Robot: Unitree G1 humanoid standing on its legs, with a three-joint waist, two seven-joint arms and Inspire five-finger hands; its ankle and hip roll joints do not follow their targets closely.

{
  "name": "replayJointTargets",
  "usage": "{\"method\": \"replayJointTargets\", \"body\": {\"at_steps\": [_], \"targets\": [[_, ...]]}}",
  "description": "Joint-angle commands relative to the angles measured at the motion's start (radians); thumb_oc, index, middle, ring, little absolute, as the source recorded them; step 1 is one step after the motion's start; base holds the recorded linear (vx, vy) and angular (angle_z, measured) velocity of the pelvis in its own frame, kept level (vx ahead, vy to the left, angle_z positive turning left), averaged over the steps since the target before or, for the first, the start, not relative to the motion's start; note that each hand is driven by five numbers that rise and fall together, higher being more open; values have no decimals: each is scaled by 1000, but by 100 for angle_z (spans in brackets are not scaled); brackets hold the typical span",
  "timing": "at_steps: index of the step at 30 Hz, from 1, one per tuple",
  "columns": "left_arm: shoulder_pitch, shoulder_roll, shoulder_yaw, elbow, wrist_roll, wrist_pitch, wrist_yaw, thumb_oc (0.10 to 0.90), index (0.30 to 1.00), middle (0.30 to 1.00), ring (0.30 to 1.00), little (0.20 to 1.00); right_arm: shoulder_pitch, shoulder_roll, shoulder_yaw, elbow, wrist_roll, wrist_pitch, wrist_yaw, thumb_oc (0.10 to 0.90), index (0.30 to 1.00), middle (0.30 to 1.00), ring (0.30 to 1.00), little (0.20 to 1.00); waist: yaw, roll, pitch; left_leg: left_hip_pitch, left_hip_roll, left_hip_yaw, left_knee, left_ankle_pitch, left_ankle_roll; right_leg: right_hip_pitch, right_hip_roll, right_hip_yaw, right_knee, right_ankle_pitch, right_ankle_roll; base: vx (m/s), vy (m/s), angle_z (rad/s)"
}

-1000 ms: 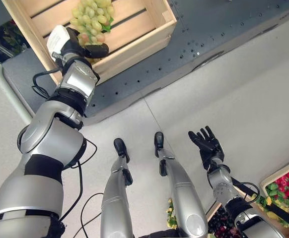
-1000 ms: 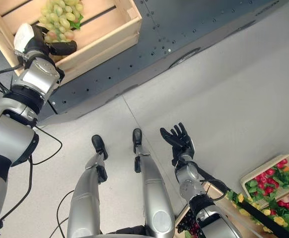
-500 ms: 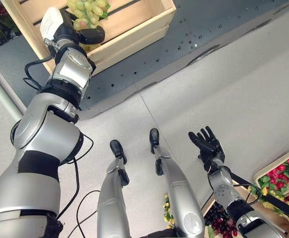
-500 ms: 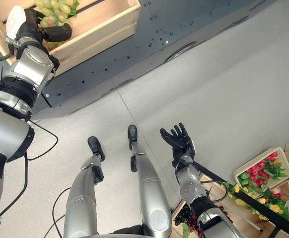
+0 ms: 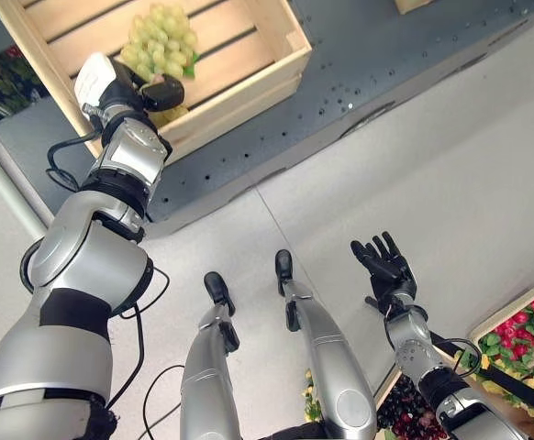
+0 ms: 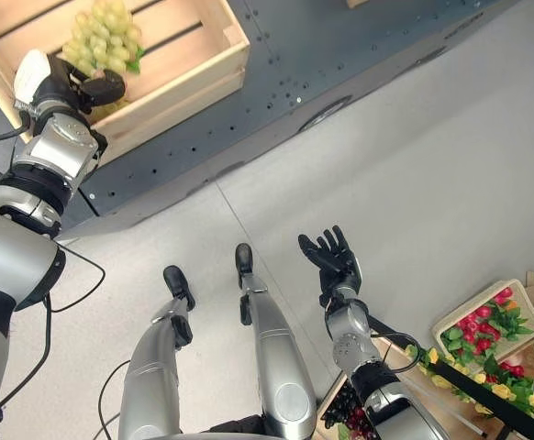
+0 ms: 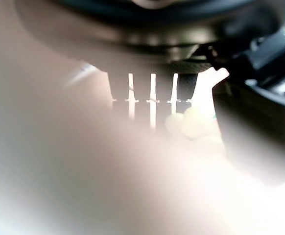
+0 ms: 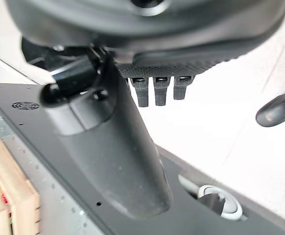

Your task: Pick up the fruits from the basket on one side to the basket on the other side

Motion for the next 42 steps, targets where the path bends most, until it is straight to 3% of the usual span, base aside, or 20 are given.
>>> {"method": "replayJointTargets", "body": {"at_steps": [1,4,14,19,25,31,42], "targets": [[57,59,54,-24,-29,-58,56,400,300,300,300,300,51,-46,-80,-40,25,-77,20,800,900,900,900,900,19,40,10,33,16,6,20,-75,-59,41,3,-16,72,-144,15,0,0,0],[66,65,81,-51,-65,-92,75,400,300,300,300,300,59,-43,-87,-40,21,-74,23,800,900,900,900,900,22,47,10,48,12,5,18,-78,-58,54,1,-16,71,-147,16,0,0,0],[111,48,250,-258,-312,-367,166,400,300,300,300,300,95,-11,-106,-55,-17,-70,30,800,900,900,900,900,38,71,10,126,-1,1,4,-97,-50,133,-11,-21,51,-157,18,0,0,0],[146,20,291,-336,-367,-427,137,400,300,300,300,300,102,2,-117,-56,-30,-60,26,800,900,900,900,900,46,77,10,183,-5,-4,-6,-107,-49,188,-18,-22,36,-158,24,2,-2,1],[172,20,314,-396,-437,-453,89,400,300,300,300,300,123,4,-140,-34,-50,-48,54,800,900,900,900,900,49,93,3,273,-12,-9,-22,-116,-49,284,-34,-21,1,-156,31,25,1,3],[223,25,327,-471,-502,-452,57,400,300,300,300,300,161,-12,-124,-73,-163,-66,61,800,900,900,900,900,49,112,-36,342,-21,-16,-59,-116,-52,361,-51,-25,-49,-150,36,56,8,1],[324,47,352,-540,-595,-452,-36,400,300,300,300,300,179,-91,-39,-273,-607,-143,-18,800,900,900,900,900,46,151,-110,451,-31,-16,-151,-95,-55,477,-59,-30,-147,-126,39,45,8,0]]}}
